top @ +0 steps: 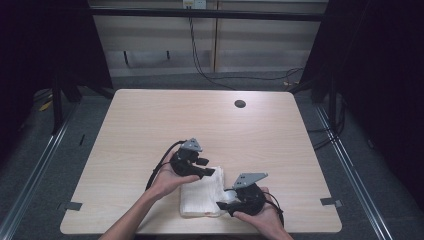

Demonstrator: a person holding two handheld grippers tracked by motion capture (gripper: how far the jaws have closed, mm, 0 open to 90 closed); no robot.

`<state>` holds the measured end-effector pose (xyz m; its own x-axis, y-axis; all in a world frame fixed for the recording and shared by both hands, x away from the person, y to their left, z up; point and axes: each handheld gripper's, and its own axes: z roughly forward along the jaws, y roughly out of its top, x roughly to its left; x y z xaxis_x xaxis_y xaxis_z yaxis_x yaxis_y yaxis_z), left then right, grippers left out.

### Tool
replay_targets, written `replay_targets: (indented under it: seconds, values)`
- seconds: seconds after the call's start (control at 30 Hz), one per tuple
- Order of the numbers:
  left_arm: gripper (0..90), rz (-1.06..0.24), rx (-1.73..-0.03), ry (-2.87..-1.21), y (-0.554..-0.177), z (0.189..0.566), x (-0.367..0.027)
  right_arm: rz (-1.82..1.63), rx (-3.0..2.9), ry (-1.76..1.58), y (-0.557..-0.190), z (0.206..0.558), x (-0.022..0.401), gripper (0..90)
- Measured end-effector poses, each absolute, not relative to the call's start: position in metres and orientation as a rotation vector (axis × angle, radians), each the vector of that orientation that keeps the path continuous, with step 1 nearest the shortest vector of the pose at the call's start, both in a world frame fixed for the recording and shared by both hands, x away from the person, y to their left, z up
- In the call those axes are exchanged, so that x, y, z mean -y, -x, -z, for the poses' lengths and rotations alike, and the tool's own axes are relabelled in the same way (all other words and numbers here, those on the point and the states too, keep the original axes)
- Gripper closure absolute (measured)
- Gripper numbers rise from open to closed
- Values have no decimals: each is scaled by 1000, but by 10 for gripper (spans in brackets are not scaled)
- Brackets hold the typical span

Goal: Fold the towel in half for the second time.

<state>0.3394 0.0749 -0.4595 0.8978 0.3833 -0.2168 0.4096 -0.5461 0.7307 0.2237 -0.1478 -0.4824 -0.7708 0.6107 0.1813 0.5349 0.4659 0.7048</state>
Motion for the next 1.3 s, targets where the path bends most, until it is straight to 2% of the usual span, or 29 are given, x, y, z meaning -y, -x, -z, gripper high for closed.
replay_targets:
  seconds: [0.43, 0.63, 0.87, 1.07, 1.3]
  values:
    - [427, 8, -589, -2229, -333, 459, -94, -1267, -2483, -1094, -239, 467, 172, 428]
    - [344, -20, -599, -2215, -324, 453, -101, -1313, -2419, -1088, -242, 451, 185, 417]
    - [329, -73, -603, -2214, -311, 449, -120, -1351, -2323, -1103, -237, 433, 205, 419]
    - [336, -114, -599, -2209, -298, 448, -136, -1337, -2305, -1113, -233, 439, 216, 412]
    - [325, -175, -667, -2191, -290, 449, -161, -1320, -2288, -1139, -225, 444, 231, 401]
